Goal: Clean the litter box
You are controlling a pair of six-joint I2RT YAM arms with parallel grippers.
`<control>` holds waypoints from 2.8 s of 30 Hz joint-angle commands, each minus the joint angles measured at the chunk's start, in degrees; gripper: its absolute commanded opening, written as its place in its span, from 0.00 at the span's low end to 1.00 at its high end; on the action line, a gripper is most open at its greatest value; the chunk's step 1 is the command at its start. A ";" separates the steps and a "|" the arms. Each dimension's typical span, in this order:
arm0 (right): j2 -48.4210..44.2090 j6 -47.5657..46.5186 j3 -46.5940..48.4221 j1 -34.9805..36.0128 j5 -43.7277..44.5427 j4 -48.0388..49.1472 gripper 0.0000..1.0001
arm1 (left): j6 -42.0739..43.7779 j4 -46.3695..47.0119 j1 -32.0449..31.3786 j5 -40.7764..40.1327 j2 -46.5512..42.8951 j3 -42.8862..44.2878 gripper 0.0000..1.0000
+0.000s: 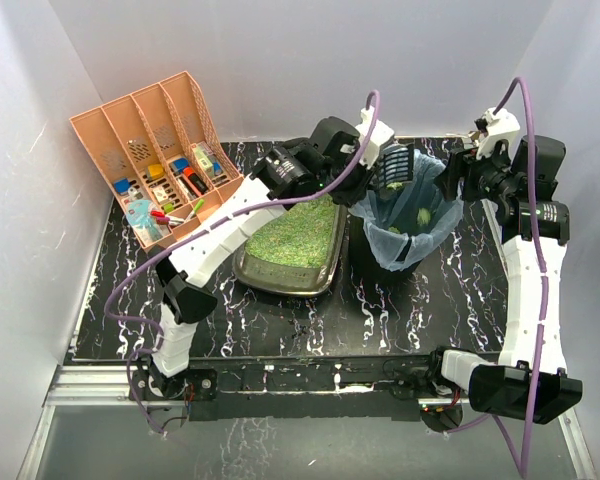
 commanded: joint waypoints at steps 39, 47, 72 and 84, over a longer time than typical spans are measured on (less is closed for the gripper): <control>0.13 2.93 1.77 -1.51 1.65 4.86 0.66 | 16.69 14.33 -7.76 -18.29 -15.40 -16.25 0.00; 0.07 2.79 1.78 -1.51 2.05 4.78 0.66 | 13.83 14.48 -6.37 -18.46 -16.38 -18.09 0.00; 3.18 2.49 3.65 -1.51 -3.58 4.40 0.66 | -25.50 19.93 33.30 33.09 -32.45 -46.83 0.00; 3.37 2.26 1.91 -1.51 -2.48 4.90 0.66 | -28.09 17.42 34.88 39.23 -20.91 -53.10 0.00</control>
